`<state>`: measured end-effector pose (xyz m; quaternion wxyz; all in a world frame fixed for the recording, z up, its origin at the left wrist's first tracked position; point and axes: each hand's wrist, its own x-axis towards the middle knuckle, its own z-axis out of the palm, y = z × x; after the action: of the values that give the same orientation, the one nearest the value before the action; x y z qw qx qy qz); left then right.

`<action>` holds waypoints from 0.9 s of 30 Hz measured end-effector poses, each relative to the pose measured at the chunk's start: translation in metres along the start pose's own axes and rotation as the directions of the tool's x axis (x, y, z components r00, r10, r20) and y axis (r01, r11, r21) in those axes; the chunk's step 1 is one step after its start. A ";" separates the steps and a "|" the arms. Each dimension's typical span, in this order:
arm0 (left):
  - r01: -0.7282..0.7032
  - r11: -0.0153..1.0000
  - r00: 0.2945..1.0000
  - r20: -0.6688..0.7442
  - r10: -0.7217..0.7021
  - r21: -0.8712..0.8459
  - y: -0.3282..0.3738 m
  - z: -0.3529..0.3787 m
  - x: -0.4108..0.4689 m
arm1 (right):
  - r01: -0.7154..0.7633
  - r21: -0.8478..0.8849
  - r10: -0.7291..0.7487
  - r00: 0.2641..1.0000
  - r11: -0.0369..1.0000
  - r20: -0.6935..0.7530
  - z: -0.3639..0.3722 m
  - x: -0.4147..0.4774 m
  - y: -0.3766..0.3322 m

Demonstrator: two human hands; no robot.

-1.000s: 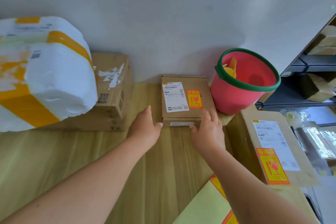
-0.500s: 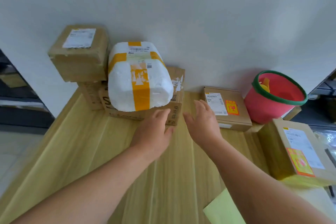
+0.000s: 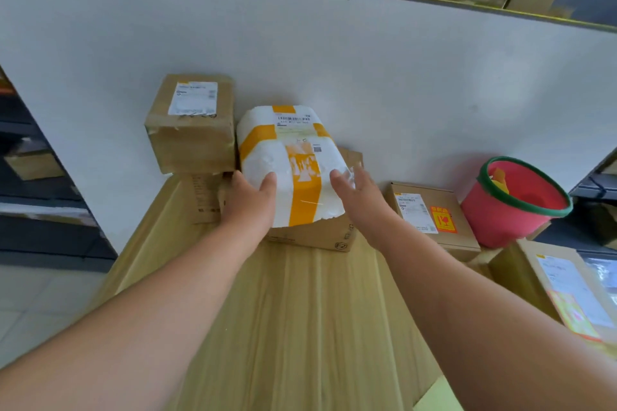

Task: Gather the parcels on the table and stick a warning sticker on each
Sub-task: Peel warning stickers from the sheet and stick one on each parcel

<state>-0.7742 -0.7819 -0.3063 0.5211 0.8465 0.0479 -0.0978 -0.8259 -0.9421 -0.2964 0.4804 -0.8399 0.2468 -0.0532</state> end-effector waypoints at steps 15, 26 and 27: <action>-0.164 0.956 0.966 0.157 0.206 -0.243 -0.022 0.034 -0.110 | -0.005 0.251 0.039 0.991 0.968 -0.128 -0.055 -0.130 0.060; -0.023 0.978 0.975 0.213 0.069 -0.208 -0.101 0.056 -0.272 | -0.073 0.221 0.089 0.994 0.973 -0.063 -0.083 -0.274 0.157; -0.005 0.981 0.977 0.209 0.046 -0.192 -0.109 0.056 -0.281 | -0.082 0.202 0.093 0.995 0.976 -0.043 -0.082 -0.283 0.164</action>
<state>-1.0748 -0.7766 -0.3651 0.6031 0.7779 -0.0099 -0.1761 -1.1588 -0.9422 -0.3475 0.5577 -0.7739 0.2895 -0.0785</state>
